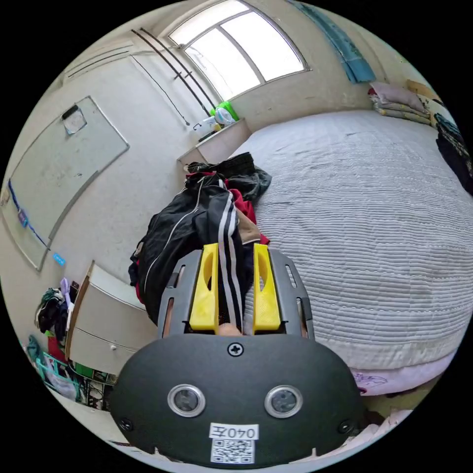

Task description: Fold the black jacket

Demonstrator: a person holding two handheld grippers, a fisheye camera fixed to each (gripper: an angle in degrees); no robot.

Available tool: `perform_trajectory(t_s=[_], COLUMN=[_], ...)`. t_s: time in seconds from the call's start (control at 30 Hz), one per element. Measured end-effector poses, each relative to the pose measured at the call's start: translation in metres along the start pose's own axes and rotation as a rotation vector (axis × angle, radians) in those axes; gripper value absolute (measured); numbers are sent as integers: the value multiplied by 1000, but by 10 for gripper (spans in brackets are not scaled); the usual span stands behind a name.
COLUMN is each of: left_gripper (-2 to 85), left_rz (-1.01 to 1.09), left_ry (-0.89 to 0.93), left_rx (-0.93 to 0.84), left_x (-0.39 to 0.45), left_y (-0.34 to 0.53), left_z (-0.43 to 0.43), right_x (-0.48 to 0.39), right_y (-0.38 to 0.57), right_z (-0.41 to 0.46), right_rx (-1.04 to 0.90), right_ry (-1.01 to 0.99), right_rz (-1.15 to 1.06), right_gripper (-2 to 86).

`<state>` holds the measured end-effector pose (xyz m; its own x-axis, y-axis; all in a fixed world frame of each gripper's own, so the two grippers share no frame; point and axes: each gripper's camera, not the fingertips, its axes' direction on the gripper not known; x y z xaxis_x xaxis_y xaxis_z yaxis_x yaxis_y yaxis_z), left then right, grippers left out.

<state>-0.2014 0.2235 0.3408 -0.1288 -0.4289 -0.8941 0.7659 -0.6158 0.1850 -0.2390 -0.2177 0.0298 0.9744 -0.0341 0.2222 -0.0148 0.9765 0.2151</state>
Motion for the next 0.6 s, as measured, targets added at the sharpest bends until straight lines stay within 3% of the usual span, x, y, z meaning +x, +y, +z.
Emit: perform_trajectory(t_s=[0.2, 0.3, 0.4, 0.6], left_gripper=[68, 20, -7, -13], left_rz=[60, 15, -16, -139], left_ry=[-43, -55, 51, 459], left_rx=[-166, -200, -105, 162], left_x=[-9, -26, -55, -165], left_y=[10, 26, 47, 102], left_z=[65, 81, 70, 18], right_x=[16, 17, 14, -3], right_y=[-42, -73, -113, -217], right_z=[18, 32, 48, 101], right_rx=[-18, -32, -22, -42], right_ry=[-175, -235, -348, -638], right_rz=[45, 5, -66, -169], right_gripper=[-9, -9, -6, 49])
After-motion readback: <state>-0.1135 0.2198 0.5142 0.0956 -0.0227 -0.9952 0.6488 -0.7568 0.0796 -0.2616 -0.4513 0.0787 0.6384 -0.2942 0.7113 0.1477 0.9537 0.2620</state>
